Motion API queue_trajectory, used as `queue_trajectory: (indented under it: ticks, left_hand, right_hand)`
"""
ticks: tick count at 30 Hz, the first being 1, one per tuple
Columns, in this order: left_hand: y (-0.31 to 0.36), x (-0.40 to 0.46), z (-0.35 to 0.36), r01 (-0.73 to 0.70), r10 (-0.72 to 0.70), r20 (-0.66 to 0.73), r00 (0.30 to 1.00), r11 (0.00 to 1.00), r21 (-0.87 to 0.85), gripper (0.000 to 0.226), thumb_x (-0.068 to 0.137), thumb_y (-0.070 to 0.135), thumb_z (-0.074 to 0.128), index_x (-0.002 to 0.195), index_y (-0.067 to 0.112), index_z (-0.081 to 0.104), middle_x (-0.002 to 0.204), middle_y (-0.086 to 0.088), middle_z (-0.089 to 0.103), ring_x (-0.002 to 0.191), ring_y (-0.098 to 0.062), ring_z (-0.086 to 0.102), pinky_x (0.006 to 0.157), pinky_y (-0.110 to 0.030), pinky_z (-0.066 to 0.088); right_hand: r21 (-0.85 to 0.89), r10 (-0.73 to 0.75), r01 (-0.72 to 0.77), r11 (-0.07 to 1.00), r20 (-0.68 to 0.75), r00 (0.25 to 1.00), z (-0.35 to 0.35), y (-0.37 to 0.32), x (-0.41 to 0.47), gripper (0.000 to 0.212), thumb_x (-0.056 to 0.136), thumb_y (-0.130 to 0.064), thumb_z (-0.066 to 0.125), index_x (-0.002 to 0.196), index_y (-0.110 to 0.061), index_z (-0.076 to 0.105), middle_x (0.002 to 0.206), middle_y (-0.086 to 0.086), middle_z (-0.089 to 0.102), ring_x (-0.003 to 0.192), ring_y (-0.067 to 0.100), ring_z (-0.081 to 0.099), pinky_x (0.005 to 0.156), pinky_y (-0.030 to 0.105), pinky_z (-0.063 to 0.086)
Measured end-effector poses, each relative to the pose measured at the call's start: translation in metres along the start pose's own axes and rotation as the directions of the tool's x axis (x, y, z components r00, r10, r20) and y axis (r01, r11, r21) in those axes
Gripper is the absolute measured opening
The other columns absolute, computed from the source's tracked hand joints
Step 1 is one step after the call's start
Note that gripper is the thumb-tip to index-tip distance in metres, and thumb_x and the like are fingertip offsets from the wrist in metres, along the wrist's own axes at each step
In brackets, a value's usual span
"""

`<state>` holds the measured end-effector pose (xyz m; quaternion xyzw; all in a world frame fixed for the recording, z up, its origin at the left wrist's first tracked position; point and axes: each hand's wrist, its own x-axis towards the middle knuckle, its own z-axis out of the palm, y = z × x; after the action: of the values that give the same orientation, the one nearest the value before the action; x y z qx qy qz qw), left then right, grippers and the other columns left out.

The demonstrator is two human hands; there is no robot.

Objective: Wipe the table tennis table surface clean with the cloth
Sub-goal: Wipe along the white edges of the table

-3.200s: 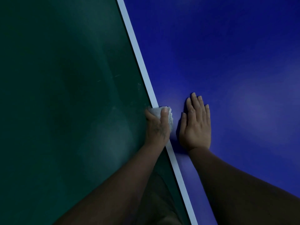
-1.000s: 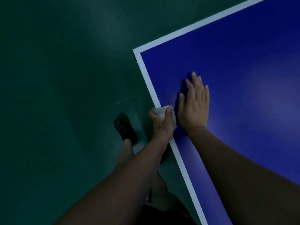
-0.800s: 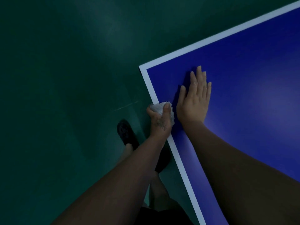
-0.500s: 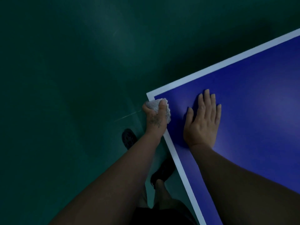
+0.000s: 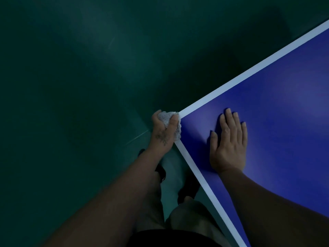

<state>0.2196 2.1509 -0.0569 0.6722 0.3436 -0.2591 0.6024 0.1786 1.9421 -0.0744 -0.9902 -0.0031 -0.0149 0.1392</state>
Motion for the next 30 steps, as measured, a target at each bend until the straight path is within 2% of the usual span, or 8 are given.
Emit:
queue_trajectory:
  ticks: [3, 6, 9, 11, 15, 21, 25, 30]
  left_hand:
    - [0.019, 0.011, -0.029, -0.013, -0.062, 0.235, 0.97, 0.952, 0.305, 0.082, 0.105, 0.053, 0.055, 0.166, 0.018, 0.011, 0.147, -0.011, 0.048, 0.106, -0.011, 0.06, 0.077, -0.018, 0.052]
    - [0.046, 0.027, -0.047, -0.116, -0.208, 0.423, 0.882, 0.774, 0.622, 0.092, 0.102, 0.064, 0.053, 0.168, 0.021, 0.007, 0.161, -0.012, 0.041, 0.127, -0.024, 0.053, 0.097, -0.032, 0.041]
    - [0.07, 0.042, -0.048, -0.231, -0.332, 0.496, 0.803, 0.594, 0.771, 0.101, 0.1, 0.068, 0.051, 0.169, 0.018, -0.004, 0.172, -0.013, 0.026, 0.15, -0.029, 0.04, 0.11, -0.036, 0.035]
    - [0.08, 0.048, -0.041, -0.255, -0.372, 0.505, 0.779, 0.549, 0.796, 0.103, 0.1, 0.068, 0.052, 0.169, 0.019, -0.007, 0.175, -0.013, 0.02, 0.156, -0.03, 0.032, 0.115, -0.037, 0.032]
    - [0.09, 0.047, -0.009, -0.277, -0.3, 0.525, 0.796, 0.59, 0.758, 0.09, 0.106, 0.055, 0.052, 0.168, 0.016, -0.001, 0.169, -0.013, 0.03, 0.141, -0.022, 0.045, 0.099, -0.027, 0.034]
    - [0.115, 0.07, 0.053, -0.328, -0.158, 0.579, 0.8, 0.693, 0.642, 0.097, 0.104, 0.05, 0.061, 0.165, 0.014, -0.004, 0.16, -0.009, 0.036, 0.13, -0.018, 0.048, 0.1, -0.028, 0.041]
    - [0.127, 0.073, 0.077, -0.349, -0.108, 0.579, 0.808, 0.704, 0.619, 0.08, 0.102, 0.049, 0.066, 0.156, 0.015, 0.017, 0.138, -0.005, 0.051, 0.104, -0.01, 0.059, 0.072, -0.02, 0.047]
    - [0.101, 0.056, 0.038, -0.341, -0.049, 0.541, 0.84, 0.727, 0.595, 0.083, 0.097, 0.058, 0.068, 0.159, 0.023, 0.024, 0.139, 0.0, 0.053, 0.112, -0.01, 0.06, 0.077, -0.018, 0.047]
  right_hand:
    - [0.014, -0.007, 0.007, 1.0, -0.001, 1.0, -0.001, -0.001, 0.001, 0.056, 0.11, -0.024, 0.05, 0.161, -0.004, 0.041, 0.174, 0.008, 0.029, 0.164, 0.026, 0.02, 0.133, 0.052, 0.014]
    - [0.024, -0.018, 0.018, 1.0, -0.018, 1.0, -0.001, 0.0, 0.001, 0.056, 0.11, -0.024, 0.05, 0.161, -0.004, 0.041, 0.174, 0.008, 0.031, 0.163, 0.026, 0.022, 0.133, 0.053, 0.016]
    - [0.03, -0.023, 0.024, 0.999, -0.025, 0.999, 0.0, 0.001, 0.001, 0.057, 0.109, -0.024, 0.052, 0.161, -0.004, 0.041, 0.173, 0.009, 0.031, 0.163, 0.027, 0.023, 0.133, 0.052, 0.016]
    - [0.035, -0.021, 0.021, 0.999, -0.009, 1.0, 0.001, 0.001, 0.002, 0.058, 0.11, -0.026, 0.051, 0.162, -0.005, 0.04, 0.174, 0.008, 0.03, 0.163, 0.026, 0.022, 0.133, 0.054, 0.018]
    - [0.034, -0.011, 0.01, 0.999, 0.003, 1.0, 0.002, 0.003, 0.002, 0.059, 0.11, -0.029, 0.051, 0.163, -0.006, 0.04, 0.174, 0.008, 0.029, 0.163, 0.025, 0.022, 0.132, 0.055, 0.02]
    - [0.016, -0.029, 0.029, 0.999, -0.015, 0.999, 0.005, 0.007, 0.001, 0.057, 0.11, -0.031, 0.052, 0.16, -0.005, 0.045, 0.172, 0.009, 0.033, 0.161, 0.027, 0.028, 0.13, 0.055, 0.025]
    - [0.008, -0.028, 0.029, 1.0, -0.02, 0.999, 0.004, 0.01, 0.0, 0.058, 0.109, -0.03, 0.055, 0.159, -0.005, 0.045, 0.172, 0.009, 0.034, 0.161, 0.027, 0.029, 0.13, 0.056, 0.027]
    - [0.021, -0.011, 0.012, 1.0, -0.011, 1.0, 0.004, 0.007, 0.001, 0.06, 0.108, -0.031, 0.055, 0.161, -0.007, 0.042, 0.173, 0.007, 0.031, 0.162, 0.026, 0.027, 0.129, 0.055, 0.028]
